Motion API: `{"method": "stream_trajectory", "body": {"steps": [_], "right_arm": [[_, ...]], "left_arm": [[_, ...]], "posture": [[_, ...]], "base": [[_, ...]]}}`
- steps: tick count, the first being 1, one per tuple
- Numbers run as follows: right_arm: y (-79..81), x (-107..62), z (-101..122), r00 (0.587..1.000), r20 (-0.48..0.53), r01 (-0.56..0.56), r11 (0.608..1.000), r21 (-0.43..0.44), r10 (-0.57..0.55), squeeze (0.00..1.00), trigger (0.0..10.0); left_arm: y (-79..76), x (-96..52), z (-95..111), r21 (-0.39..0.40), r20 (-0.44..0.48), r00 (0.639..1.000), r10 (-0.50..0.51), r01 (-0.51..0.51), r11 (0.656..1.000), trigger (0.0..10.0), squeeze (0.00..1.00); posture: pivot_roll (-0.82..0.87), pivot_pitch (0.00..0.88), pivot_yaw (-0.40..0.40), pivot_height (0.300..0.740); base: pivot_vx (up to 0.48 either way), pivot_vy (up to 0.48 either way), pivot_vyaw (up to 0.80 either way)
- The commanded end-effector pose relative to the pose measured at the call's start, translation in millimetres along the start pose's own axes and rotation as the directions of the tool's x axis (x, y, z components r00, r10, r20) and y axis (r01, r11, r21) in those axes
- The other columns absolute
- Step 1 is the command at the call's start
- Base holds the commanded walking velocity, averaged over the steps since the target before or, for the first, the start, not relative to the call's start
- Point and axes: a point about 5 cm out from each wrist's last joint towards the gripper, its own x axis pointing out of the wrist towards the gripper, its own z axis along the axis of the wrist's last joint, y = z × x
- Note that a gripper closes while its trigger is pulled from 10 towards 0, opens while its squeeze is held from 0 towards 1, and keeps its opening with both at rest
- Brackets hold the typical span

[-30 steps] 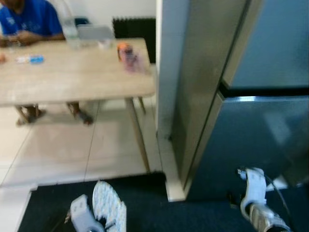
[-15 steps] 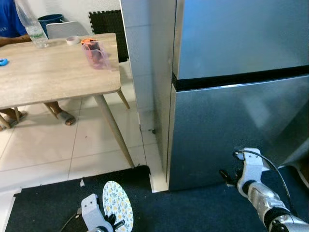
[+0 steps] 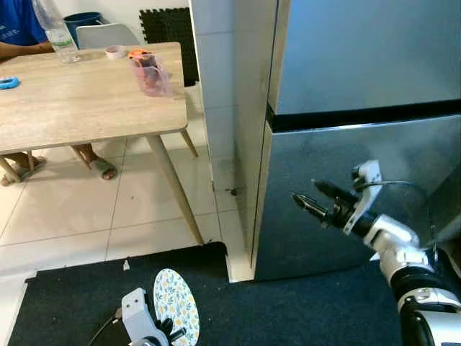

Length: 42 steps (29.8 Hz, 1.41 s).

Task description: Restocking fridge

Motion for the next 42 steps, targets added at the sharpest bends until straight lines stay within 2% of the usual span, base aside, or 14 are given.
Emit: {"method": "stream_trajectory", "body": {"steps": [1, 7, 12, 14, 16, 17, 18, 23, 26, 29, 31, 36, 37, 42], "right_arm": [[-1.1, 13.4, 32, 0.994, 0.091, -0.062, 0.997, -0.039, 0.066, 1.0, 10.0], [2.5, 30.8, 65, 0.979, 0.137, -0.135, 0.982, -0.133, 0.153, 1.0, 10.0], [8.0, 45.9, 83, 0.976, 0.052, -0.187, 0.941, -0.283, 0.21, 1.0, 10.0], [6.4, 57.7, 94, 0.99, -0.024, -0.133, 0.892, -0.432, 0.136, 1.0, 10.0], [6.4, 57.7, 94, 0.99, -0.024, -0.133, 0.892, -0.432, 0.136, 1.0, 10.0], [5.5, 61.8, 95, 0.99, -0.095, -0.136, 0.857, -0.496, 0.102, 0.89, 10.0], [5.6, 63.6, 93, 0.979, -0.186, -0.178, 0.816, -0.55, 0.088, 0.0, 10.0], [2.8, 65.4, 87, 0.929, -0.369, -0.265, 0.723, -0.637, 0.016, 0.0, 10.0], [0.5, 65.4, 83, 0.905, -0.425, -0.292, 0.684, -0.668, -0.028, 0.0, 10.0], [0.5, 65.4, 83, 0.905, -0.425, -0.292, 0.684, -0.668, -0.028, 0.0, 10.0], [-3.9, 66.8, 83, 0.884, -0.455, -0.289, 0.639, -0.712, -0.106, 0.0, 10.0], [-5.4, 68.7, 85, 0.884, -0.446, -0.275, 0.62, -0.735, -0.136, 0.0, 10.0], [-1.6, 74.1, 96, 0.912, -0.399, -0.258, 0.625, -0.737, -0.093, 0.0, 10.0], [0.7, 75.7, 107, 0.94, -0.339, -0.236, 0.644, -0.728, -0.038, 0.0, 10.0]], "left_arm": [[3.0, -1.2, 0, 0.007, -0.001, 1.0, 0.002, -0.002, 1.0, 10.0, 0.0], [2.9, -1.4, -1, 0.003, -0.003, 1.0, 0.0, 0.0, 1.0, 10.0, 0.0], [2.5, -1.6, -3, 0.001, -0.008, 1.0, -0.002, 0.002, 1.0, 10.0, 0.0], [2.3, -1.6, -4, -0.002, -0.008, 1.0, -0.004, 0.004, 1.0, 10.0, 0.0], [2.3, -1.6, -4, -0.002, -0.008, 1.0, -0.004, 0.004, 1.0, 10.0, 0.0], [2.5, -1.7, -4, -0.004, -0.008, 1.0, -0.004, 0.004, 1.0, 10.0, 0.0], [2.8, -2.0, -5, -0.006, -0.009, 1.0, -0.004, 0.004, 1.0, 10.0, 0.0], [4.7, -2.9, -6, -0.011, -0.014, 1.0, 0.002, -0.002, 1.0, 10.0, 0.0], [5.3, -3.3, -7, -0.013, -0.016, 1.0, 0.003, -0.003, 1.0, 10.0, 0.0], [5.3, -3.3, -7, -0.013, -0.016, 1.0, 0.003, -0.003, 1.0, 10.0, 0.0], [5.5, -3.7, -9, -0.014, -0.019, 1.0, 0.002, -0.002, 1.0, 10.0, 0.0], [5.6, -3.8, -9, -0.014, -0.021, 1.0, 0.001, -0.001, 1.0, 10.0, 0.0], [5.7, -4.0, -10, -0.016, -0.023, 1.0, 0.0, 0.0, 1.0, 10.0, 0.0], [4.7, -3.9, -12, -0.018, -0.025, 1.0, -0.003, 0.003, 1.0, 10.0, 0.0]], "posture": [[-0.02, 0.0, -0.007, 0.74], [-0.01, 0.0, -0.007, 0.74], [-0.01, 0.0, -0.009, 0.74], [-0.01, 0.0, -0.009, 0.74], [-0.01, 0.0, -0.009, 0.74], [-0.01, 0.0, -0.009, 0.74], [0.0, 0.0, -0.011, 0.74], [0.0, 0.0, -0.012, 0.74], [0.0, 0.0, -0.012, 0.74], [0.0, 0.0, -0.012, 0.74], [-0.01, 0.0, -0.014, 0.74], [-0.01, 0.0, -0.014, 0.74], [-0.01, 0.0, -0.015, 0.74], [-0.01, 0.0, -0.018, 0.74]], "base": [[0.0, 0.0, 0.0], [0.0, 0.0, 0.0], [0.0, 0.0, 0.0], [0.0, 0.0, 0.0], [0.0, 0.0, 0.0], [0.0, 0.0, 0.0], [0.0, 0.0, 0.0], [0.0, 0.0, 0.0], [0.0, 0.0, 0.0], [0.0, 0.0, 0.0], [0.0, 0.0, 0.0], [0.0, 0.0, 0.0], [0.0, 0.0, 0.0], [0.0, 0.0, 0.0]]}}
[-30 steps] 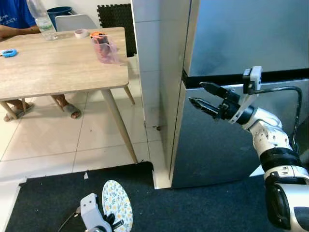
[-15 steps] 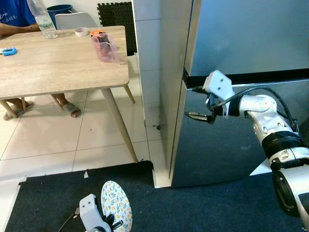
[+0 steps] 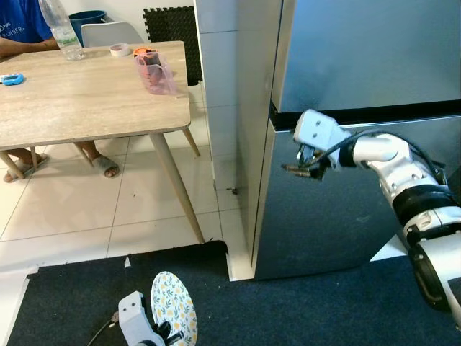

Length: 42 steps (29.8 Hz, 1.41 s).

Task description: Restocking fridge

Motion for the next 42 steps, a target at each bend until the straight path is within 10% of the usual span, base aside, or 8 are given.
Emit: {"method": "stream_trajectory", "body": {"steps": [1, 24, 35, 42], "right_arm": [[-2.6, -0.8, 3, 0.999, 0.039, 0.007, 1.0, 0.024, -0.008, 0.0, 10.0], [-1.8, 14.0, -14, 0.958, -0.269, 0.06, 0.987, -0.147, -0.098, 0.0, 10.0], [28.5, 14.4, -27, 0.829, -0.48, -0.422, 0.885, -0.199, 0.288, 0.0, 10.0], [26.4, 9.5, -22, 0.782, -0.484, -0.514, 0.846, -0.145, 0.392, 0.0, 10.0]], "left_arm": [[-0.5, -0.6, -5, -0.004, -0.016, 1.0, -0.005, 0.005, 1.0, 10.0, 0.0], [-2.5, -0.6, -9, -0.007, -0.026, 1.0, -0.015, 0.015, 1.0, 10.0, 0.0], [-1.5, -1.1, -10, -0.007, -0.029, 0.999, -0.013, 0.013, 1.0, 10.0, 0.0], [-2.2, -1.0, -11, -0.009, -0.029, 0.999, -0.016, 0.016, 1.0, 10.0, 0.0]], "posture": [[-0.01, 0.0, -0.019, 0.74], [0.0, 0.0, -0.02, 0.74], [0.0, 0.0, -0.025, 0.74], [-0.01, 0.0, -0.03, 0.74]], "base": [[0.0, 0.0, 0.0], [0.0, 0.0, 0.0], [0.0, 0.0, 0.0], [0.0, 0.0, 0.0]]}}
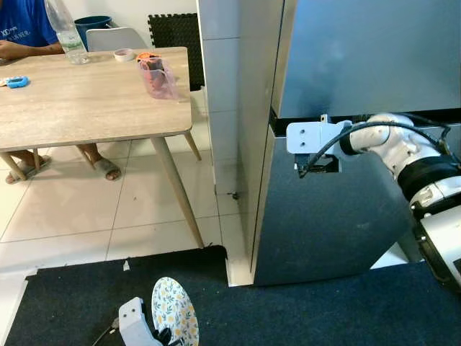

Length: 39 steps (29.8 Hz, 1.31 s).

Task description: Restocking fridge

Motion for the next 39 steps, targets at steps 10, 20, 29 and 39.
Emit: {"method": "stream_trajectory", "body": {"steps": [10, 20, 29, 39], "right_arm": [[29.4, 2.3, -3, 0.936, 0.097, -0.342, 0.939, 0.027, 0.338, 0.0, 10.0], [20.2, -15.9, 13, 0.861, 0.359, -0.395, 0.918, 0.028, 0.359, 0.0, 10.0], [22.5, -86.0, 75, 0.367, 0.897, -0.429, 0.9, -0.074, 0.248, 0.0, 10.0], [103.6, -40.5, 48, 0.439, 0.826, -0.628, 0.778, 0.001, 0.354, 0.0, 10.0]], "left_arm": [[-7.8, 1.8, -8, 0.001, -0.021, 1.0, -0.022, 0.022, 1.0, 10.0, 0.0], [-7.7, 2.2, -5, 0.005, -0.015, 1.0, -0.026, 0.026, 1.0, 10.0, 0.0], [-9.1, 3.0, -3, 0.007, -0.011, 0.999, -0.036, 0.036, 0.999, 10.0, 0.0], [-10.2, 3.3, -2, 0.002, -0.009, 0.999, -0.041, 0.041, 0.999, 10.0, 0.0]], "posture": [[-0.01, 0.0, -0.027, 0.74], [0.0, 0.0, -0.025, 0.74], [-0.01, 0.0, -0.018, 0.74], [-0.01, 0.0, -0.022, 0.74]], "base": [[0.0, 0.0, 0.0], [0.0, 0.0, 0.0], [0.0, 0.0, 0.0], [0.0, 0.0, 0.0]]}}
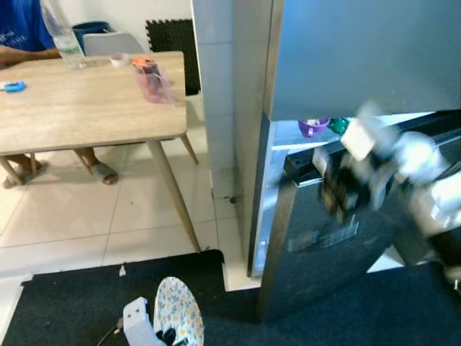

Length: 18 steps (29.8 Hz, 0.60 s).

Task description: Restocking fridge

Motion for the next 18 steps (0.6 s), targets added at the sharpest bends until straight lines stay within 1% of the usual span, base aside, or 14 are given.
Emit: {"method": "stream_trajectory", "body": {"steps": [1, 4, 6, 7, 8, 9, 10, 11, 12, 13, 15, 16, 17, 18], "right_arm": [[6.8, -1.3, -10, 0.998, -0.058, 0.004, 0.999, 0.031, -0.002, 0.0, 10.0], [12.3, -1.8, -24, 0.996, -0.085, 0.018, 0.996, 0.088, -0.011, 0.0, 10.0], [22.0, -6.1, -57, 0.982, -0.172, 0.109, 0.974, 0.2, -0.075, 0.0, 10.0], [22.0, -6.1, -57, 0.982, -0.172, 0.109, 0.974, 0.2, -0.075, 0.0, 10.0], [31.6, -19.0, -104, 0.928, -0.277, 0.336, 0.881, 0.331, -0.25, 0.0, 10.0], [36.7, -23.6, -120, 0.897, -0.318, 0.415, 0.831, 0.369, -0.307, 0.0, 10.0], [39.5, -25.9, -128, 0.878, -0.341, 0.457, 0.802, 0.386, -0.336, 0.0, 10.0], [45.3, -29.4, -144, 0.826, -0.426, 0.533, 0.755, 0.381, -0.368, 0.0, 10.0], [45.3, -29.4, -144, 0.826, -0.426, 0.533, 0.755, 0.381, -0.368, 0.0, 10.0], [52.1, -31.0, -157, 0.785, -0.488, 0.587, 0.711, 0.387, -0.382, 0.0, 10.0], [72.4, -34.2, -189, 0.676, -0.599, 0.723, 0.546, 0.424, -0.429, 0.0, 10.0], [72.4, -34.2, -189, 0.676, -0.599, 0.723, 0.546, 0.424, -0.429, 0.0, 10.0], [80.9, -34.9, -201, 0.624, -0.641, 0.773, 0.477, 0.419, -0.447, 0.0, 10.0], [80.9, -34.9, -201, 0.624, -0.641, 0.773, 0.477, 0.419, -0.447, 0.0, 10.0]], "left_arm": [[-2.1, 0.7, -1, -0.002, -0.006, 1.0, -0.006, 0.006, 1.0, 10.0, 0.0], [-1.9, 0.6, -2, -0.003, -0.008, 1.0, -0.005, 0.005, 1.0, 10.0, 0.0], [-1.3, 0.2, -3, -0.003, -0.011, 1.0, -0.003, 0.003, 1.0, 10.0, 0.0], [-1.3, 0.2, -3, -0.003, -0.011, 1.0, -0.003, 0.003, 1.0, 10.0, 0.0], [-0.7, -0.1, -3, -0.004, -0.012, 1.0, -0.001, 0.001, 1.0, 10.0, 0.0], [-0.6, -0.1, -3, -0.004, -0.011, 1.0, 0.0, 0.0, 1.0, 10.0, 0.0], [-0.6, -0.1, -3, -0.005, -0.011, 1.0, 0.0, 0.0, 1.0, 10.0, 0.0], [-0.3, -0.2, -3, -0.005, -0.01, 1.0, 0.001, -0.001, 1.0, 10.0, 0.0], [-0.3, -0.2, -3, -0.005, -0.01, 1.0, 0.001, -0.001, 1.0, 10.0, 0.0], [0.1, -0.3, -3, -0.004, -0.009, 1.0, 0.002, -0.002, 1.0, 10.0, 0.0], [1.0, -0.4, -1, -0.002, -0.005, 1.0, 0.008, -0.008, 1.0, 10.0, 0.0], [1.0, -0.4, -1, -0.002, -0.005, 1.0, 0.008, -0.008, 1.0, 10.0, 0.0], [1.4, -0.3, 0, -0.001, -0.002, 1.0, 0.01, -0.01, 1.0, 10.0, 0.0], [1.4, -0.3, 0, -0.001, -0.002, 1.0, 0.01, -0.01, 1.0, 10.0, 0.0]], "posture": [[-0.01, 0.0, -0.022, 0.74], [-0.01, 0.0, -0.022, 0.74], [-0.02, 0.0, -0.017, 0.74], [-0.02, 0.0, -0.017, 0.74], [-0.02, 0.0, -0.019, 0.74], [-0.02, 0.0, -0.019, 0.74], [-0.02, 0.0, -0.019, 0.74], [-0.02, 0.0, -0.017, 0.74], [-0.02, 0.0, -0.017, 0.74], [-0.02, 0.0, -0.015, 0.74], [-0.02, 0.0, -0.014, 0.74], [-0.02, 0.0, -0.014, 0.74], [-0.02, 0.0, -0.014, 0.74], [-0.02, 0.0, -0.014, 0.74]], "base": [[0.0, 0.0, 0.0], [0.0, 0.0, 0.0], [0.0, 0.0, 0.0], [0.0, 0.0, 0.0], [0.0, 0.0, 0.0], [0.0, 0.0, 0.0], [0.0, 0.0, 0.0], [0.0, 0.0, 0.0], [0.0, 0.0, 0.0], [0.0, 0.0, 0.0], [0.0, 0.0, 0.0], [0.0, 0.0, 0.0], [0.0, 0.0, 0.0], [0.0, 0.0, 0.0]]}}
